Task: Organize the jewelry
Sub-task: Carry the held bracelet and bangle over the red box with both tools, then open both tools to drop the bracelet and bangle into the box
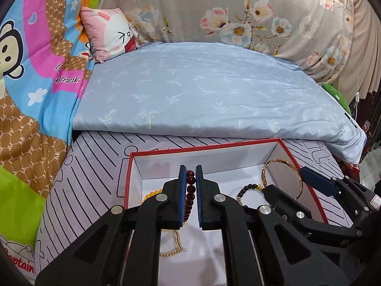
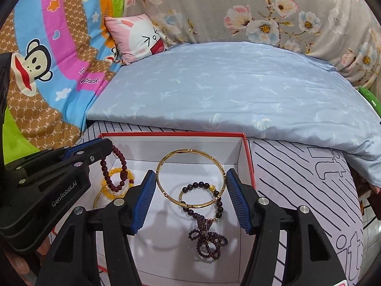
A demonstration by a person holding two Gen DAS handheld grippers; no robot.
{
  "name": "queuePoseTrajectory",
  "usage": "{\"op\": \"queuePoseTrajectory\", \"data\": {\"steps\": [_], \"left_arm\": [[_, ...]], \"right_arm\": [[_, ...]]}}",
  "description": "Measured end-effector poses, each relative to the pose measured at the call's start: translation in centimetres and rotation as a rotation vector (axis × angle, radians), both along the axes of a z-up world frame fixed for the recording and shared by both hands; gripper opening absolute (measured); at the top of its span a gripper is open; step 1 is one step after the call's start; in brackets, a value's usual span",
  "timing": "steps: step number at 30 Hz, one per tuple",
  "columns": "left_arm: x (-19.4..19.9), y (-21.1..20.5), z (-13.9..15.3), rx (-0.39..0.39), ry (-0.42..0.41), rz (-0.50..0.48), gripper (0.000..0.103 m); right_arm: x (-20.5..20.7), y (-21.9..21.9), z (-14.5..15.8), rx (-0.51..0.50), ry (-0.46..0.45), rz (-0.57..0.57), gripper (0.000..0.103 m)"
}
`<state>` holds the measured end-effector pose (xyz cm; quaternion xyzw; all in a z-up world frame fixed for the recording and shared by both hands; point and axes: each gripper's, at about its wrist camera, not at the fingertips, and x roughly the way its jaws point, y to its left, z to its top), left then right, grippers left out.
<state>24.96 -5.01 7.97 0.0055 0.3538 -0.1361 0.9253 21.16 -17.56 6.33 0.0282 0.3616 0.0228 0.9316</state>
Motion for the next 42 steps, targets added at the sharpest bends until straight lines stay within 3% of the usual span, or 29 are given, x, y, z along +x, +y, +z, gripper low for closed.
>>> {"op": "queuePoseTrajectory", "data": {"steps": [20,25,42], "left_arm": [[1.1,-0.2,-1.6,0.023,0.028,0.015,0.008],[1.2,0.4,-1.5,0.015,0.025,0.043,0.039],[-1.4,0.8,0.0,0.022,-0.004,0.045,0.041]], "right_arm": [[1.2,0.6,-1.3,-0.019,0.017,-0.007,0.060],[1.1,0.3,-1.4,-0.028,0.010,-0.020,0.060],[-1.7,0.4,0.0,-0.047,-0.013,-0.025,0.062]]}}
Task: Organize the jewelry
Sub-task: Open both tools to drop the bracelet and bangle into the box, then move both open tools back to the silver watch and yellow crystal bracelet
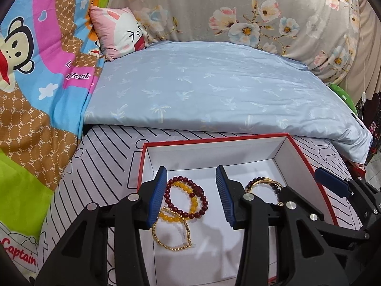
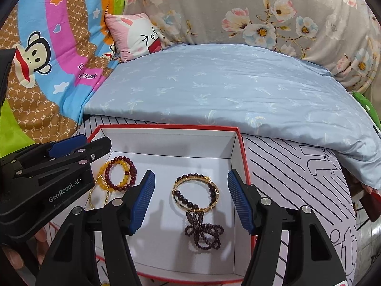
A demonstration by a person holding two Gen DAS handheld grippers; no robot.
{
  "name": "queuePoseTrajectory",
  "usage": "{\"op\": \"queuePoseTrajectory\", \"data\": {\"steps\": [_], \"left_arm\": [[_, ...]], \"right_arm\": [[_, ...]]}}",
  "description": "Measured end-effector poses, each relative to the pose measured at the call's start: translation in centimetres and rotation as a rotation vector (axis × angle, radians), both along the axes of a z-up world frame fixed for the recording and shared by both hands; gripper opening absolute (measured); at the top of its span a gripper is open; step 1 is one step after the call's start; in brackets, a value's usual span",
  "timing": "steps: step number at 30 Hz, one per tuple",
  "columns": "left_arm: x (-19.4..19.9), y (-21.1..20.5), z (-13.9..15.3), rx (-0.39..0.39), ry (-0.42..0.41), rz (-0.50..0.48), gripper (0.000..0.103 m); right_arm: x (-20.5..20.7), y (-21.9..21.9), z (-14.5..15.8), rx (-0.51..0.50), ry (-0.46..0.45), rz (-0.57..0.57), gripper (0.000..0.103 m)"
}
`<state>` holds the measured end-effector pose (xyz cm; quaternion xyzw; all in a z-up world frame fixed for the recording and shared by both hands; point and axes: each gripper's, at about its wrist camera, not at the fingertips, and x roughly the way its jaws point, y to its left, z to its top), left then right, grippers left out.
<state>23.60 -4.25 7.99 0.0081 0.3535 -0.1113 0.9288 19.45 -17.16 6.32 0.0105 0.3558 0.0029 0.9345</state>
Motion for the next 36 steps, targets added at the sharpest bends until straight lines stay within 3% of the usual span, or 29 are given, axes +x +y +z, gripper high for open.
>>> {"op": "queuePoseTrajectory", "data": {"steps": [23,36], "left_arm": [[-7.1,0.5,2.5,0.003,-0.032,-0.036,0.041],[-11.9,1.5,2.0,-0.005,-0.018,-0.058,0.041]], "right_arm": [[-8.0,0.3,2.9,0.005,-0.044,-0.011,0.062],[-13.2,0.6,2.4,0.016,-0.031,-0.011,0.062]]}}
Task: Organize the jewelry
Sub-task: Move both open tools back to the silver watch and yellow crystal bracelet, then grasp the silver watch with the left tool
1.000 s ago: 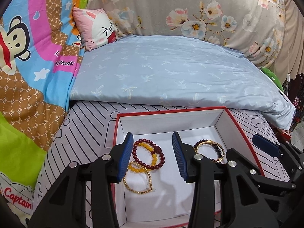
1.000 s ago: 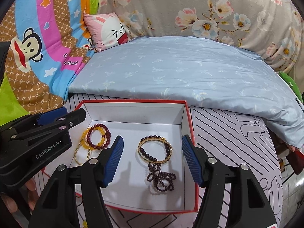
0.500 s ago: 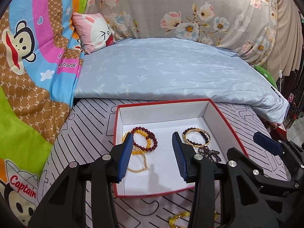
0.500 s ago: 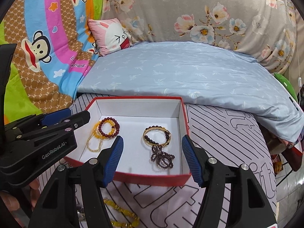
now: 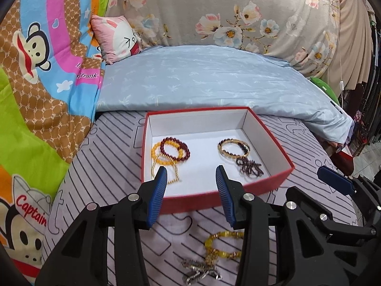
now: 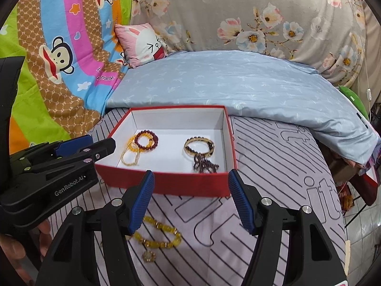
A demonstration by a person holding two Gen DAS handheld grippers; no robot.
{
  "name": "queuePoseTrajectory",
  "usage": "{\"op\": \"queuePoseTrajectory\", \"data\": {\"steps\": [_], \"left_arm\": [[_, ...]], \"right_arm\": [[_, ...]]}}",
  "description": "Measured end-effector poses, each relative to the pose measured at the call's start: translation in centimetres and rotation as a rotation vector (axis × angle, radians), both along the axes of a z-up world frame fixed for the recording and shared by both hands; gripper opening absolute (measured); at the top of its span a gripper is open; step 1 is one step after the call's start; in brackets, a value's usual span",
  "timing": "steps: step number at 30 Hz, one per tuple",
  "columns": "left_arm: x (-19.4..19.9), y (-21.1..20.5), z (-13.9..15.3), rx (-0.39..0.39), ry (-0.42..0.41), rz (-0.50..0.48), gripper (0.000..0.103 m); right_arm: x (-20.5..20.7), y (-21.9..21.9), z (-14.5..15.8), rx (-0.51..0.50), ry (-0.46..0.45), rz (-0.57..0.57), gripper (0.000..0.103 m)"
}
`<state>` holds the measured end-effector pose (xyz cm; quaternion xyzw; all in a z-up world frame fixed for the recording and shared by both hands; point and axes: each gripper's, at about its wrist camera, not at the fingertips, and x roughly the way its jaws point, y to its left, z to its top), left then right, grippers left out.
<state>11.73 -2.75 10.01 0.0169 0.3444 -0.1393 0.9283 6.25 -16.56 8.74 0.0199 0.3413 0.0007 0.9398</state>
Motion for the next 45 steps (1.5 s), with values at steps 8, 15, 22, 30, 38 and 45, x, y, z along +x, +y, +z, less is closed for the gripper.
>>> {"op": "queuePoseTrajectory", "data": {"steps": [8,15,22,30,38,45], "left_arm": [[-3.1,2.1,-3.1,0.000,0.073,0.009,0.041],[-5.7,3.5,-6.2,-0.002,0.144,0.006,0.041],[-7.3,3.4,-8.9,-0.006,0.202,-0.017,0.041],[-7.1,2.6,-8.8,-0.063,0.216,-0.047,0.052],[-4.8,0.8,-9.0,-0.054,0.240,0.006,0.059],[-5.5,2.0,-9.5,-0.046,0.237,-0.010,0.046]], "right_arm": [[-3.0,-0.3,-2.4,0.018,0.056,-0.012,0.062],[-5.7,0.0,-4.7,0.027,0.101,-0.015,0.062],[-7.1,0.2,-6.7,0.044,0.147,-0.013,0.062],[-7.2,-0.5,-6.9,0.065,0.149,-0.030,0.062],[-6.7,-0.9,-6.9,0.078,0.148,-0.038,0.062],[-6.5,-0.4,-7.1,0.082,0.153,-0.015,0.062]]}}
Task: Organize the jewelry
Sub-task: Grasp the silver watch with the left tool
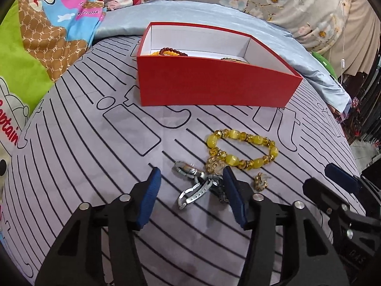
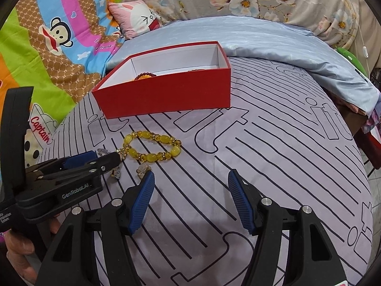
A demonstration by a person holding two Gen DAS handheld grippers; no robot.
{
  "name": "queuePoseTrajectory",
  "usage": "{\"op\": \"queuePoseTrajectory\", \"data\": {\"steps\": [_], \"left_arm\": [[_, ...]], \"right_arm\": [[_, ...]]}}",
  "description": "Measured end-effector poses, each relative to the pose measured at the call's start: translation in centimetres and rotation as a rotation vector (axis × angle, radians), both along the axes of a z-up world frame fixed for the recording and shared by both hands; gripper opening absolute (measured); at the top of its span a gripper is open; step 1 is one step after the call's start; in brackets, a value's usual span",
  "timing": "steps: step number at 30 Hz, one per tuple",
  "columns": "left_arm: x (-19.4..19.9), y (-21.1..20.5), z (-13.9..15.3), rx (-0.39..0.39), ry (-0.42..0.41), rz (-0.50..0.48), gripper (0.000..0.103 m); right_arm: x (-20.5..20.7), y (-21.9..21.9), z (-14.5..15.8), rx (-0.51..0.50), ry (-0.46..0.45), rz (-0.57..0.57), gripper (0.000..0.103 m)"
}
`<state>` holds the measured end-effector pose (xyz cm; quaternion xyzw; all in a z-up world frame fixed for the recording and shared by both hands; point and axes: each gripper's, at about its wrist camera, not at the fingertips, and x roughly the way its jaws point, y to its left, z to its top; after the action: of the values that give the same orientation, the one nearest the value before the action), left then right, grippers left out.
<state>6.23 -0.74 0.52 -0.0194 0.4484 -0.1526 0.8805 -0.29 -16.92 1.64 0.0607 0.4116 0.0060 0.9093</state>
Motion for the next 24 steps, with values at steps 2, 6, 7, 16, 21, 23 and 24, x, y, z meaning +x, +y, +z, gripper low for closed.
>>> {"op": "queuePoseTrajectory", "data": {"steps": [2,6,7,16,21,23,24], "left_arm": [[-0.2,0.5,-0.1,0.002,-0.003,-0.007,0.039],[-0.6,1.3,-0.1,0.017,-0.008,-0.032,0.033],[-0.7,1.4,-0.1,0.021,-0.009,-0.033,0.033],[-0.2,1.5,-0.1,0.043,-0.020,-0.029,0.034],[0.3,0.6,-0.1,0.052,-0.044,-0.062,0.033],[0.4,0.6,-0.1,0.041,-0.044,-0.070,0.026],[0.4,0.6,-0.1,0.035,-0.043,-0.074,0.023]], "right_arm": [[0.1,0.2,-0.1,0.000,0.000,0.003,0.062],[0.1,0.5,-0.1,0.002,0.001,0.005,0.062],[0.1,0.5,-0.1,0.004,0.002,0.005,0.062],[0.2,0.7,-0.2,0.006,0.004,0.007,0.062],[0.5,1.0,-0.3,0.011,0.006,0.011,0.062],[0.7,1.1,-0.4,0.013,0.007,0.011,0.062],[0.7,1.1,-0.4,0.015,0.009,0.012,0.062]]}}
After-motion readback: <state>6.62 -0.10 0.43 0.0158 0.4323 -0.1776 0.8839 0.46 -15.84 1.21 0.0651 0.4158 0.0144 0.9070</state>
